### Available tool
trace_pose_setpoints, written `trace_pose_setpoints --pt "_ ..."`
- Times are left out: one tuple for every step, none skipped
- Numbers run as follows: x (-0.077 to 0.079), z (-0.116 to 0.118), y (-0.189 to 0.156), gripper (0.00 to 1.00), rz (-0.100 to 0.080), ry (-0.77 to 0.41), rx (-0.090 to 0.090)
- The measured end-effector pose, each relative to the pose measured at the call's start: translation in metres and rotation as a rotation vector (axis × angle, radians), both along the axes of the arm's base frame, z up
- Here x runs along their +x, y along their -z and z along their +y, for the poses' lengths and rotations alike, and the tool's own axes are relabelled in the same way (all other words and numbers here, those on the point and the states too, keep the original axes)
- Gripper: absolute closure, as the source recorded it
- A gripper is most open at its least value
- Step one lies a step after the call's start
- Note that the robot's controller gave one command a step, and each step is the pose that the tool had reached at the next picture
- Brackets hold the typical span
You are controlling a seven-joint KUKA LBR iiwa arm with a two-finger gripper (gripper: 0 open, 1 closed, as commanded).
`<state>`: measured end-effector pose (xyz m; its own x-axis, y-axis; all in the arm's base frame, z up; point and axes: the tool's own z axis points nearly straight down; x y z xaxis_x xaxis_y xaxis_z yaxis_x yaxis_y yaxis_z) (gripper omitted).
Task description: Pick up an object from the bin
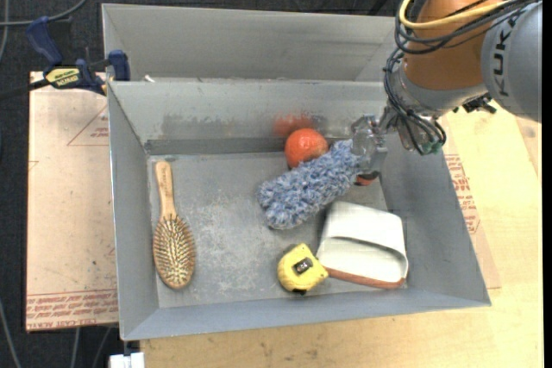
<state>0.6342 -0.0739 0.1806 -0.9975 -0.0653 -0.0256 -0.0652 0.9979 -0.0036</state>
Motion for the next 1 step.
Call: trace_pose_setpoints --pt "-0.0004 0.0012 -0.0226 1.00 0.002 -0.002 0.001"
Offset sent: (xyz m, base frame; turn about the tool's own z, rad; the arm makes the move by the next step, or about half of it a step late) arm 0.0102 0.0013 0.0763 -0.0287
